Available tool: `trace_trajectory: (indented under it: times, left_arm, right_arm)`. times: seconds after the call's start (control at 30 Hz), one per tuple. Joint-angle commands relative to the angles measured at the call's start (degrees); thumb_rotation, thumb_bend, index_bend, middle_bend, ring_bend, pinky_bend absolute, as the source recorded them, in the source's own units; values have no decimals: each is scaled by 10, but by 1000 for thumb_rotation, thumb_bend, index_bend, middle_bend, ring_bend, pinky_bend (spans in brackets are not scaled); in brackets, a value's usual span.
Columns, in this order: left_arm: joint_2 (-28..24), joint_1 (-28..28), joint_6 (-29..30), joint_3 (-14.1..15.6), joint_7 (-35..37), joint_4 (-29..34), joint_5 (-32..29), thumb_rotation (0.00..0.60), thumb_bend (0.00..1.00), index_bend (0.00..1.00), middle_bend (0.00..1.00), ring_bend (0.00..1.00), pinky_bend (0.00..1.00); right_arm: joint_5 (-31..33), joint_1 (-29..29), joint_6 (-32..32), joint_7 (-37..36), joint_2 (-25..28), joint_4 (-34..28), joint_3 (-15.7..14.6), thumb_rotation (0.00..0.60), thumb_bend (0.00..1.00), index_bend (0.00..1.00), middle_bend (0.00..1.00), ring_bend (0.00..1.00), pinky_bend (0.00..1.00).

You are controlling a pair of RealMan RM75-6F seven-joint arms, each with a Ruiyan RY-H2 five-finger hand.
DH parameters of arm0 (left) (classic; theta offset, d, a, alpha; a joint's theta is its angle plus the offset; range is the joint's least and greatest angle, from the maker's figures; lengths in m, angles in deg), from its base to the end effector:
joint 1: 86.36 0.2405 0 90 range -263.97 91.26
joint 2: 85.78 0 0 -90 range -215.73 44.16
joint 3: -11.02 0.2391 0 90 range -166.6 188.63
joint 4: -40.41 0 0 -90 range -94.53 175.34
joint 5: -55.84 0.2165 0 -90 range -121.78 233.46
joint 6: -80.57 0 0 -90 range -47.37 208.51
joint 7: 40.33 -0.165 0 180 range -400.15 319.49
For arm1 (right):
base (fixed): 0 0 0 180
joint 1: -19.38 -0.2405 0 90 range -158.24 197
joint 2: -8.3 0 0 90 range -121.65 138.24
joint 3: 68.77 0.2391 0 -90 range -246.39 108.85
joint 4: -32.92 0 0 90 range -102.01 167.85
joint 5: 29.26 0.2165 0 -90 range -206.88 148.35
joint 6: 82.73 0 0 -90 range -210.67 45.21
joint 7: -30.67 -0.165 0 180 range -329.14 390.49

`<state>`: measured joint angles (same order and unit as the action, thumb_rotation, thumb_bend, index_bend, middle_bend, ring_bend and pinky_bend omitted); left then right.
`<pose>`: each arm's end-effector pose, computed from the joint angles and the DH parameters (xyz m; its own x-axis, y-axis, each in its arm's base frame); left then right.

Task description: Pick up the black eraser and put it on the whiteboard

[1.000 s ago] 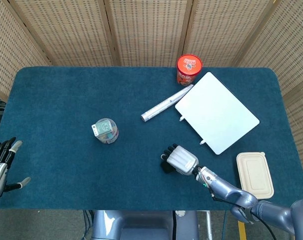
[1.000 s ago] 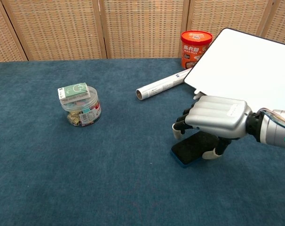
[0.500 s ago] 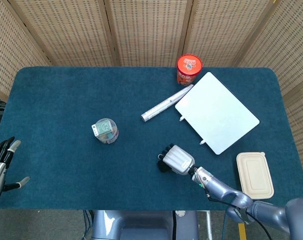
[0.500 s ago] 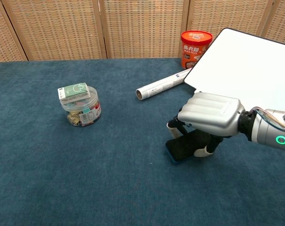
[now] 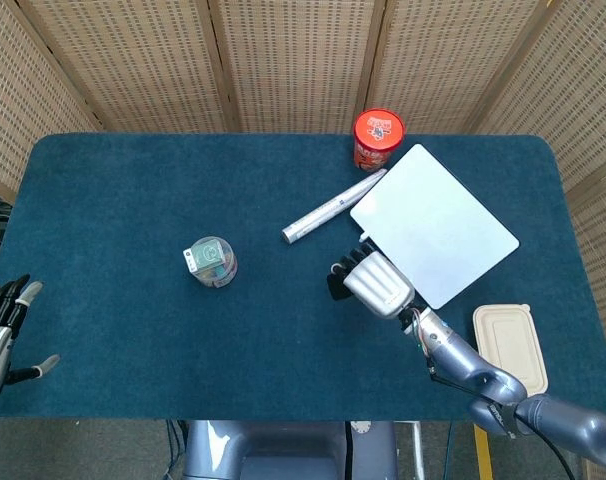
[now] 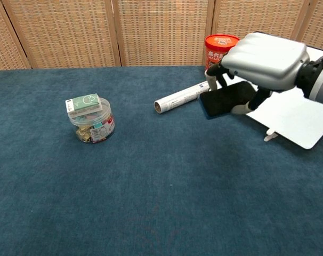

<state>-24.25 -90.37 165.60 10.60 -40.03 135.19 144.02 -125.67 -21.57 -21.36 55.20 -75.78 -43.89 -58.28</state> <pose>-0.2948 0.1871 0.1463 0.3978 0.0515 0.9160 0.9174 -0.0327 -0.3966 -0.1112 -0.3541 0.0115 0.7003 0.2661 0.6624 -0.4092 -0.6107 0.6780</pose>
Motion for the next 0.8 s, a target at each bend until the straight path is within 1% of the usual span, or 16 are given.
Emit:
trace_trajectory:
  times: [0.03,0.37,0.43,0.67,0.7,0.73,0.8]
  left_arm:
    - [0,0,-1,0,0,0,0,600,0,0,0,0,0]
    - [2,-3,-7,-1,-8,2,-6,600,0,0,0,0,0]
    - [3,-4,-8,-2,-9,2,-8,600,0,0,0,0,0]
    - [2,-4,-9,-3,-8,2,-10,600,0,0,0,0,0]
    - [2,-4,-9,-2,-8,2,-10,600,0,0,0,0,0]
    - [1,-4,-9,-2,-7,2,-10,600,0,0,0,0,0]
    - [1,-4,-8,-3,-6,2,-10,600,0,0,0,0,0]
  right_arm:
    - [30,9,9,61,11,43,17,600,453,513,523,471,481]
    - [103,20,-5,132,-14,99,27,600,454,513,522,475,490]
    - [118,20,-10,138,-21,106,30,600,454,513,521,475,490]
    - [142,19,-12,147,-33,128,29,600,453,513,514,475,490]
    - [145,19,-13,147,-34,131,29,600,450,513,501,475,490]
    - [150,19,-14,147,-35,135,29,600,439,496,452,450,490]
    - [157,20,-17,147,-34,138,28,600,365,360,289,306,462]
